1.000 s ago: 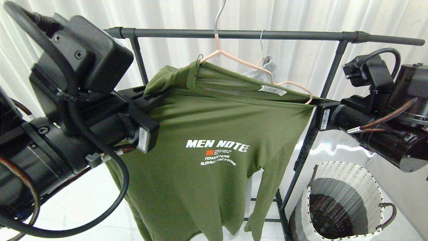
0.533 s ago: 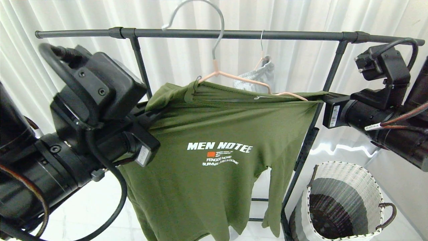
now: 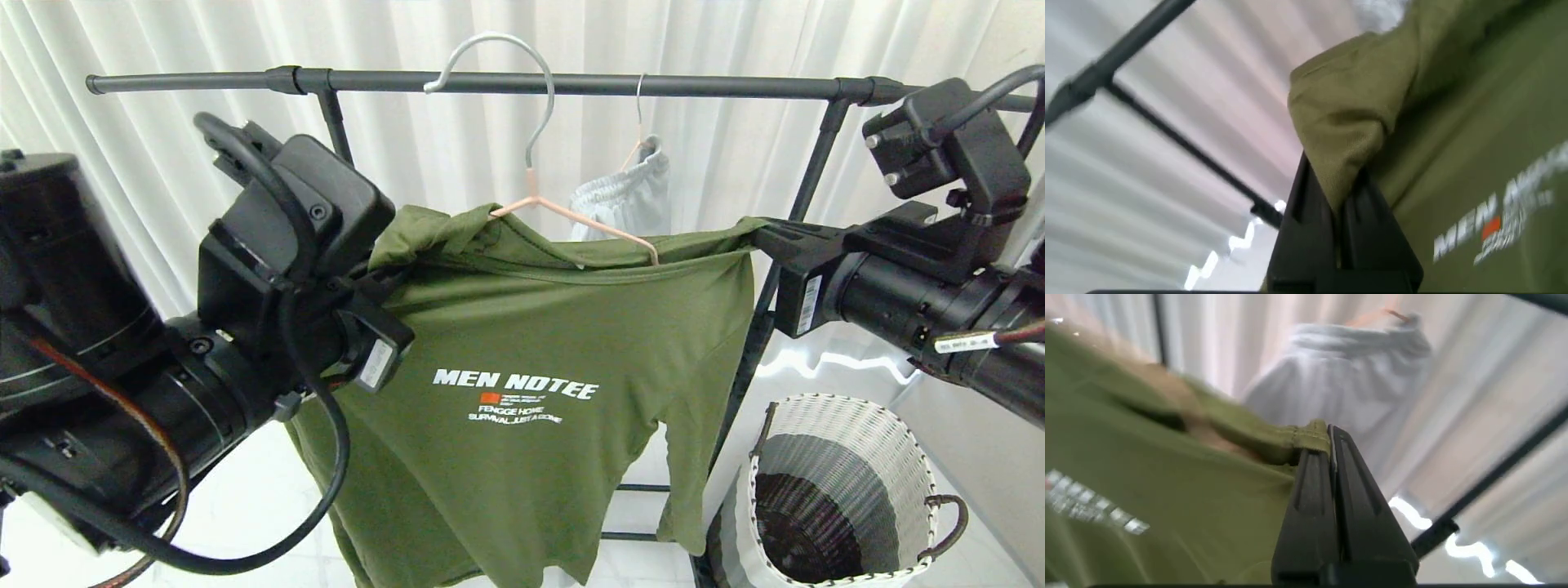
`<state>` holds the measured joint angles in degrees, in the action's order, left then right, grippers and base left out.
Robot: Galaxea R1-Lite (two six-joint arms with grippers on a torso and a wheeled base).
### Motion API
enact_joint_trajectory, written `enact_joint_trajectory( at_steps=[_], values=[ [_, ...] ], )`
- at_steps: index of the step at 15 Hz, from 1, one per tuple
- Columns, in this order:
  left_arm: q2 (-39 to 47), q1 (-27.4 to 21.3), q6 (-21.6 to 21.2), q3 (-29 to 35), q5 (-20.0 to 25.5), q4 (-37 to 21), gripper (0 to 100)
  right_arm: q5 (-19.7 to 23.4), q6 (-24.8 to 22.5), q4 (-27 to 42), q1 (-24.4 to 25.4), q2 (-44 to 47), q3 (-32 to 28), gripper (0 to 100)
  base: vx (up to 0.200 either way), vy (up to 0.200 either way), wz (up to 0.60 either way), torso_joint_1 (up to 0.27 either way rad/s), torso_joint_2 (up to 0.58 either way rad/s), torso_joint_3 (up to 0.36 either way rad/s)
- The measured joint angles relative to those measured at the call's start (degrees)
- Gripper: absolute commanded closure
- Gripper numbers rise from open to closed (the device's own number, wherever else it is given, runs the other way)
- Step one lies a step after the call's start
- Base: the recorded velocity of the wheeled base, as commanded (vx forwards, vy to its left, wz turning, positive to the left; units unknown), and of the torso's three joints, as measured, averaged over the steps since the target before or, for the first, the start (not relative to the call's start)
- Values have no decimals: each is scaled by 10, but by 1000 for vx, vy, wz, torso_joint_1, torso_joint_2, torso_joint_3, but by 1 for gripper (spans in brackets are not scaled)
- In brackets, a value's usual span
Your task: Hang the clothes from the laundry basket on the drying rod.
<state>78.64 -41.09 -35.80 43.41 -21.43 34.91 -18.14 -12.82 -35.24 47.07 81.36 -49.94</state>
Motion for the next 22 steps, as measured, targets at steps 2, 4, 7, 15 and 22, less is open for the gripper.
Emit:
enact_joint_trajectory(
  at_steps=[2, 4, 7, 15, 22],
  values=[
    [12, -18, 48, 17, -52, 0, 100, -2, -25, 0, 27, 1, 3, 100, 0, 0, 0, 0, 0, 0],
    [20, -36, 75, 25, -73, 0, 100, -2, -31, 0, 40, 3, 7, 100, 0, 0, 0, 0, 0, 0],
    [23, -44, 89, 30, -76, 0, 100, -2, -32, 1, 51, 2, 19, 0, 0, 0, 0, 0, 0, 0],
    [13, -46, 85, 12, -76, 38, 100, -13, -71, 2, 35, -15, 57, 0, 0, 0, 0, 0, 0, 0],
    [-2, -82, 83, -40, -76, 58, 100, 1, -97, 3, 31, 25, 5, 0, 0, 0, 0, 0, 0, 0]
  ],
)
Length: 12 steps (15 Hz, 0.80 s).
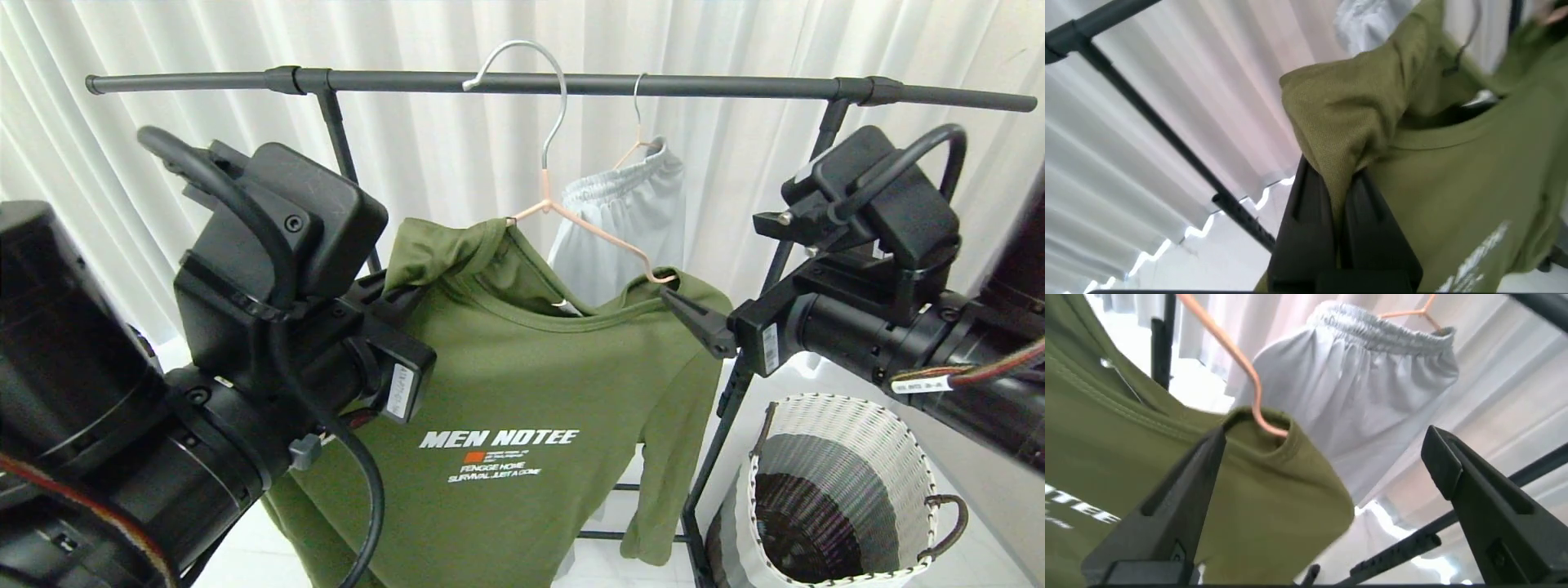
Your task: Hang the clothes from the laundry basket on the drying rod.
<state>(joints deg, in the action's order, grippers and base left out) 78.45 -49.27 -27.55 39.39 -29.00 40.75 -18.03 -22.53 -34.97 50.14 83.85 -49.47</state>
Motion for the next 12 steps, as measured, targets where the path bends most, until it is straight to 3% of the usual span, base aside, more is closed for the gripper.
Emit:
enact_joint_trajectory(
  at_steps=[7, 12],
  values=[
    [-5, -30, -16, -3, 4, 16, 100, 2, -18, 0, -24, 51, -26, 0, 0, 0, 0, 0, 0, 0],
    [-6, -44, -34, -5, 36, 25, 100, 20, -30, 1, -31, 60, -28, 0, 0, 0, 0, 0, 0, 0]
  ],
)
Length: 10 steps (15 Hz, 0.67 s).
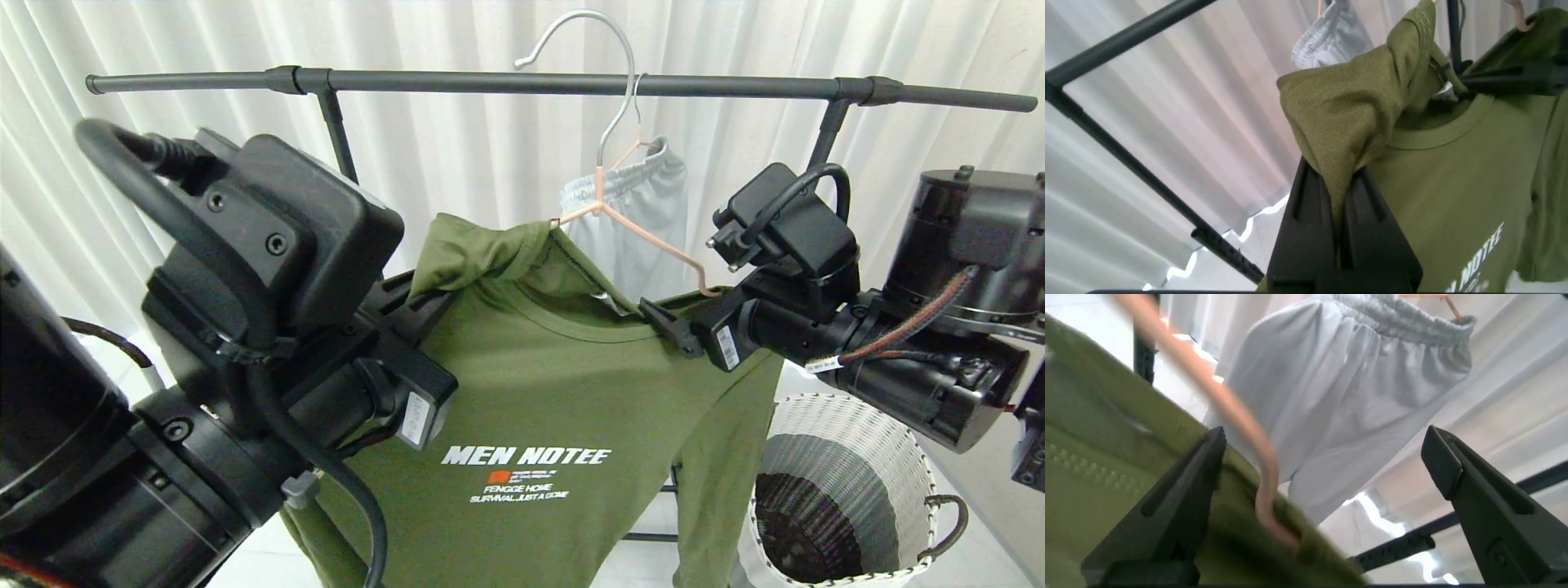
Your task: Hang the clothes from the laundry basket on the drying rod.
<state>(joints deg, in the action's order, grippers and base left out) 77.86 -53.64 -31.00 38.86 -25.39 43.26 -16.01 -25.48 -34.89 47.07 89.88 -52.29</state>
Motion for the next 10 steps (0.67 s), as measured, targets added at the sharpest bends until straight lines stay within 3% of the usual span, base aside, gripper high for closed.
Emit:
enact_joint_trajectory(
  at_steps=[10],
  values=[
    [-6, 0, -8, -6, 8, 1, 100, 14, -5, 1, -2, 0, 1, 0, 0, 0, 0, 0, 0, 0]
  ],
)
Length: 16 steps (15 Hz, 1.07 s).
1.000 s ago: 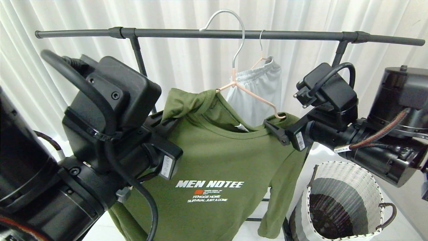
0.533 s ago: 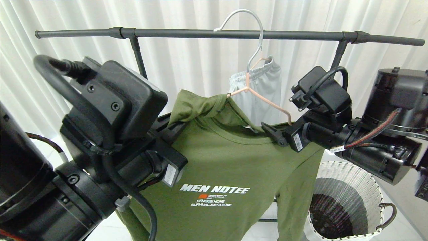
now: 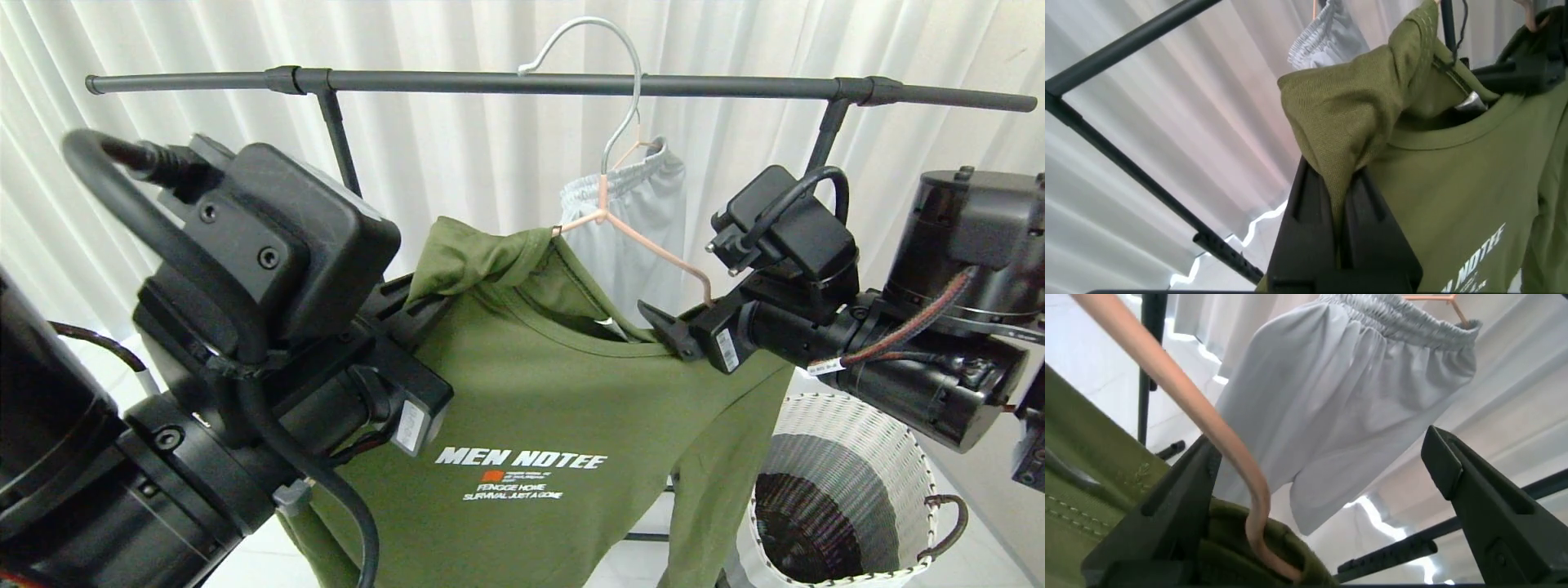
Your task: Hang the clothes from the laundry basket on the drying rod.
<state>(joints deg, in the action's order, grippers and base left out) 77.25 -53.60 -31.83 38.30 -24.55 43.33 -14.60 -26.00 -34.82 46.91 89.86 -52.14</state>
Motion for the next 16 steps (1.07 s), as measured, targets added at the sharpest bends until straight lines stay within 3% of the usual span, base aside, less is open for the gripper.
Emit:
enact_joint_trajectory(
  at_steps=[1, 16],
  values=[
    [-1, 0, 0, 0, 1, 0, 100, 0, 0, 0, 0, 0, 0, 100, 0, 0, 0, 0, 0, 0],
    [-2, 0, 0, -1, 2, 0, 100, -2, 0, -2, 0, -1, -3, 100, 0, 0, 0, 0, 0, 0]
  ],
)
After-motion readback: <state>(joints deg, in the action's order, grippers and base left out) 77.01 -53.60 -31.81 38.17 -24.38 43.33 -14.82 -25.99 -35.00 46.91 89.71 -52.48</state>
